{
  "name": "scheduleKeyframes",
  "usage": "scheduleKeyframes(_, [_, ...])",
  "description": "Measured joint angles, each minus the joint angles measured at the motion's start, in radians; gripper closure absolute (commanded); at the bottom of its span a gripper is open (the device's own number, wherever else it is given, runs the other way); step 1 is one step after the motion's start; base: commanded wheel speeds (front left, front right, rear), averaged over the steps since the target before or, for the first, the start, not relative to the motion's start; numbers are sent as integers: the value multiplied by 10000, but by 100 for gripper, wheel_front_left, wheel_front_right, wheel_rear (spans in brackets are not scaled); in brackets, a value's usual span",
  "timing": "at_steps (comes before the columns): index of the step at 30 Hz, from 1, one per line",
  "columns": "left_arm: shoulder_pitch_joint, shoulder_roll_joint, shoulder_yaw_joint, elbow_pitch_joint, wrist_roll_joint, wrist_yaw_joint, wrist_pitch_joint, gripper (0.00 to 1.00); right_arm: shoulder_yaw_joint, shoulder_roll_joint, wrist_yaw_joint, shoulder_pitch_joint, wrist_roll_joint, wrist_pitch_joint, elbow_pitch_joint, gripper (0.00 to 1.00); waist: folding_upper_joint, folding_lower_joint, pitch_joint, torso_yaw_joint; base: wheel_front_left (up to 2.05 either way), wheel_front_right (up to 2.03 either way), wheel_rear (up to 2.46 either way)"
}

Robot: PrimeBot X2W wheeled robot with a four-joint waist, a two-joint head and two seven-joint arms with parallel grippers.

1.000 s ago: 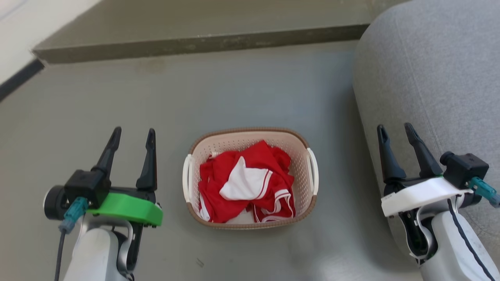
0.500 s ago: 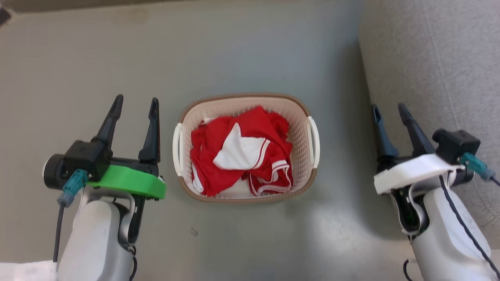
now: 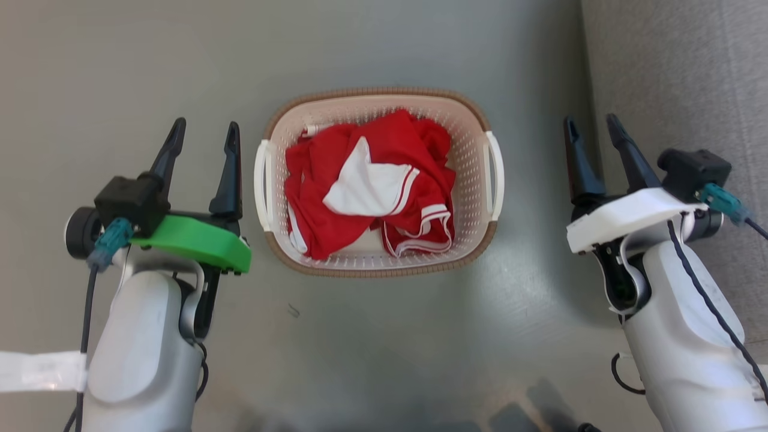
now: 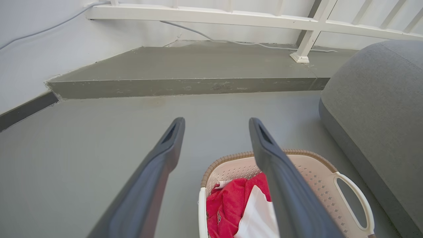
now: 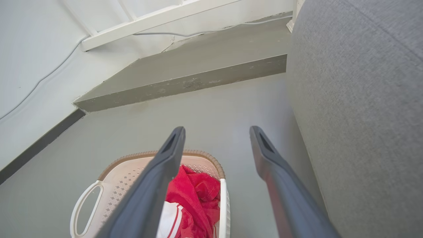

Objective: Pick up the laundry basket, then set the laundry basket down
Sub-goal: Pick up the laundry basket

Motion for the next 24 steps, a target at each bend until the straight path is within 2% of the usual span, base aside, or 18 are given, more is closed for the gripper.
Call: scheduleKeyframes(24, [-2332, -123, -387, 2661, -263, -90, 0, 0, 579, 44, 84, -1942, 180, 0, 2926, 0, 0, 0, 1958, -7, 0, 0, 0])
